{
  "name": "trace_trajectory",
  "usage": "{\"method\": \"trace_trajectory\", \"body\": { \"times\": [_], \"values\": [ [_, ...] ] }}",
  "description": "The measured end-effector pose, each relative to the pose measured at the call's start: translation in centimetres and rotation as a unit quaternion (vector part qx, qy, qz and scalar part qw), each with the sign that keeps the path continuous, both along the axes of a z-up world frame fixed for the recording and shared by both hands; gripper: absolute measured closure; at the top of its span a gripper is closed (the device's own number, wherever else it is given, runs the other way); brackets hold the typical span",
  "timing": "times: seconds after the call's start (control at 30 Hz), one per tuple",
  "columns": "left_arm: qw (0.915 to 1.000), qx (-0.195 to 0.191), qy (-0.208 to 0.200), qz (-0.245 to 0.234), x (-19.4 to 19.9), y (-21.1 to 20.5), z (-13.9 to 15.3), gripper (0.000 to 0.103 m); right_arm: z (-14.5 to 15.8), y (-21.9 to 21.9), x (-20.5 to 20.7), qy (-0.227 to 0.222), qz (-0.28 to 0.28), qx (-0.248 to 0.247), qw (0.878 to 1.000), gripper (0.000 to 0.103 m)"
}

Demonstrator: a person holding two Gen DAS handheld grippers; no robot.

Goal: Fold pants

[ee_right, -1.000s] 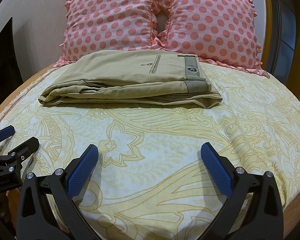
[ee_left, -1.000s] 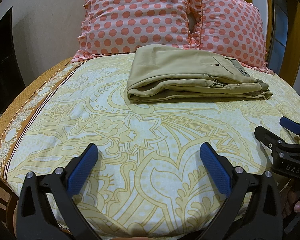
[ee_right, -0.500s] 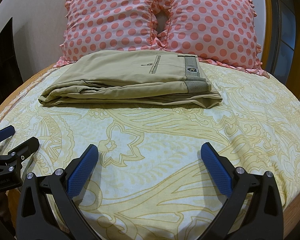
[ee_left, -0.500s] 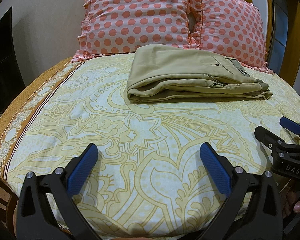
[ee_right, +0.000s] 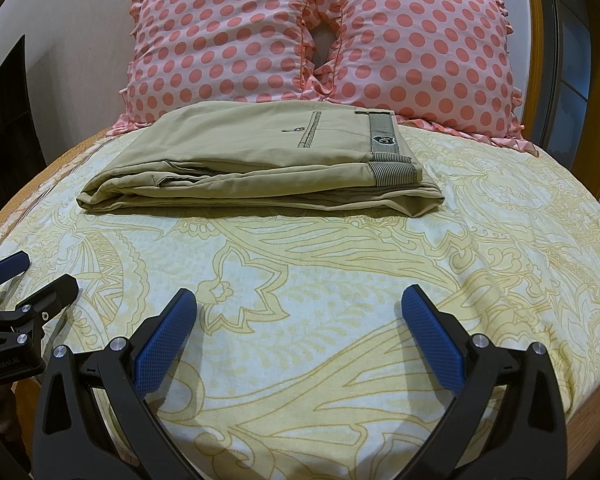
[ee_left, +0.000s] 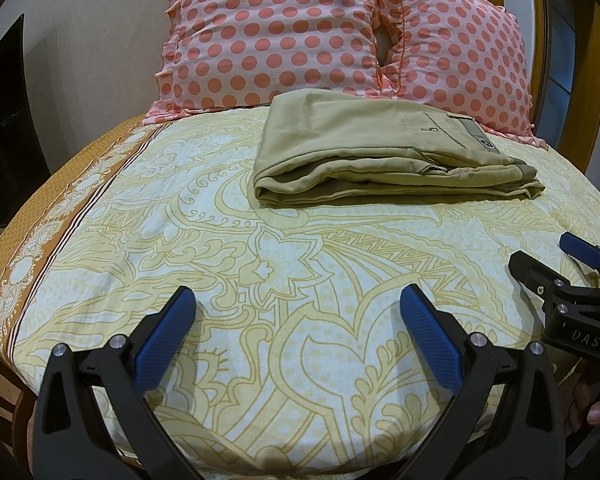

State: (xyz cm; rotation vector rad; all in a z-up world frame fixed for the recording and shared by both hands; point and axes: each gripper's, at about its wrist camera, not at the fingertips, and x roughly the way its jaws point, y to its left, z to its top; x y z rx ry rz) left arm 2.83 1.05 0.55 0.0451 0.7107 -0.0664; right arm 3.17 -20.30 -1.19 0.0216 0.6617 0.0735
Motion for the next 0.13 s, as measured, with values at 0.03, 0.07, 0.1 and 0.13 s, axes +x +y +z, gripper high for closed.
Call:
{"method": "trace_trajectory", "body": {
  "times": [0.03,0.07,0.1,0.13],
  "values": [
    [1.0,0.0,0.001,0.0,0.0,0.03,-0.01,0.002,-0.03,0.0,0.01,0.0,0.0,0.0,1.0,0.001],
    [1.0,0.0,0.0,0.001,-0.01,-0.09,0.0,0.002,-0.03,-0.01,0.02,0.0,0.0,0.0,1.0,0.001],
    [1.0,0.0,0.001,0.001,0.02,-0.09,0.0,0.002,-0.03,-0.02,0.02,0.0,0.001,0.0,1.0,0.001],
    [1.0,0.0,0.003,0.002,0.03,-0.07,0.01,0.002,-0.03,-0.02,0.02,0.0,0.0,0.0,1.0,0.001]
  ]
}}
